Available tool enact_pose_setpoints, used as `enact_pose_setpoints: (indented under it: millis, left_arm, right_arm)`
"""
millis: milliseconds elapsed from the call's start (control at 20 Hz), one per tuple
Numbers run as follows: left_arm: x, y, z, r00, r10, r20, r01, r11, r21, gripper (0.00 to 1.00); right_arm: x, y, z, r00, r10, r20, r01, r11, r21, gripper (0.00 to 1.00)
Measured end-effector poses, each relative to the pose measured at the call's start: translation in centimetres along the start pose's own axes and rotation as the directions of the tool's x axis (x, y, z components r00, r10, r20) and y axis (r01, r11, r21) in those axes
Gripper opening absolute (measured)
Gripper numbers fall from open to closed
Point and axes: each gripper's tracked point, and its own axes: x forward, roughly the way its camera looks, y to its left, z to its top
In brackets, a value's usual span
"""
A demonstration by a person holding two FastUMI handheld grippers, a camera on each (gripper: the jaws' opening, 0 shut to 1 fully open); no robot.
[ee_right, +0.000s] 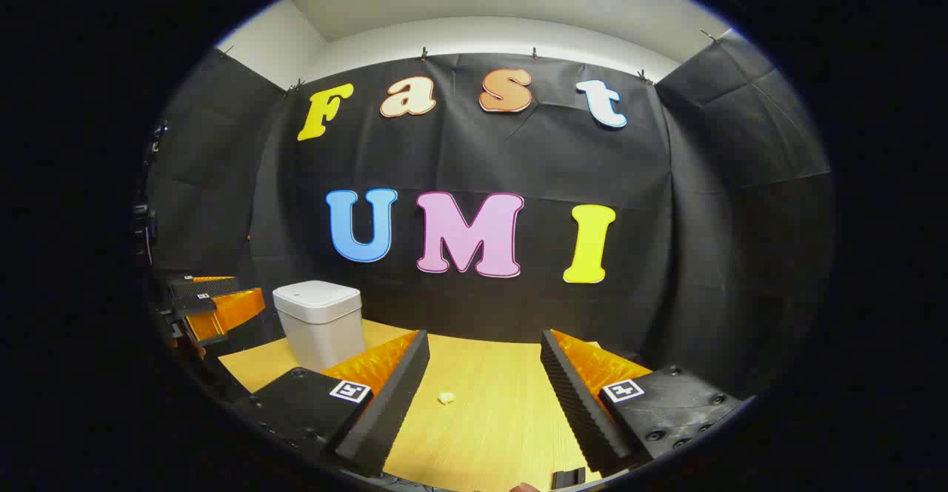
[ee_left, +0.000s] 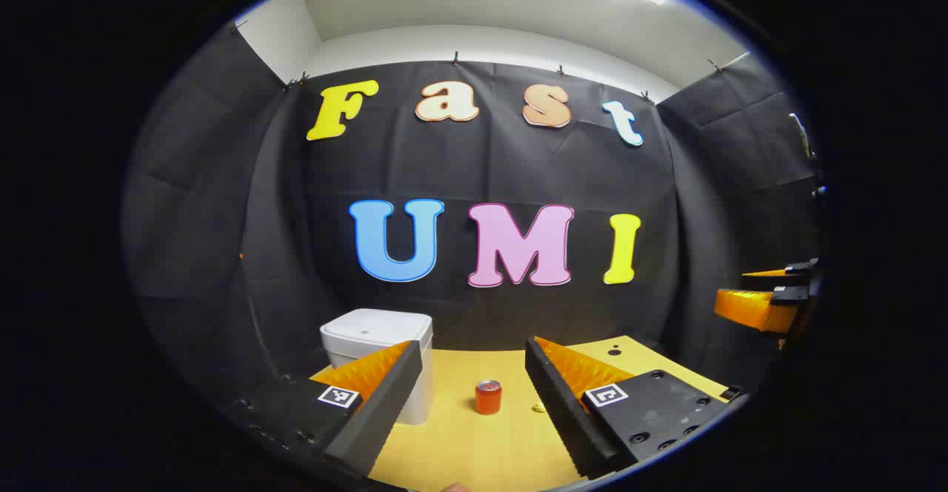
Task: Press the lid of the desktop garbage bin to open it, pick up the crumpled paper on the desktop and throw it into the bin, then pick up the pop can on the desktop and drop it into the bin, and finally close the garbage bin lid.
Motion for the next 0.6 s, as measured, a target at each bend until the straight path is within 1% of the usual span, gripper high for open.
enact_pose_setpoints:
  millis: [50,150,250,600]
  left_arm:
    - [-0.1,-0.4,-0.2,1.0,-0.018,-0.002,0.018,1.0,-0.002,0.95]
    - [-0.2,0.1,-0.5,1.0,-0.015,-0.005,0.015,1.0,0.019,0.95]
    - [-0.3,0.7,-0.6,1.0,0.005,-0.009,-0.005,0.999,0.037,0.95]
    - [-0.5,2.1,-0.3,0.999,0.033,-0.002,-0.033,0.998,0.048,0.95]
  right_arm:
    - [0.1,0.1,-0.1,1.0,0.0,-0.002,0.0,1.0,-0.003,0.97]
    - [0.2,0.6,-0.3,1.0,0.005,-0.003,-0.005,1.0,-0.008,0.97]
    - [0.3,1.1,-0.5,1.0,0.009,-0.005,-0.009,1.0,-0.005,0.97]
    - [0.6,2.6,-0.4,0.999,0.032,0.0,-0.032,0.999,-0.007,0.97]
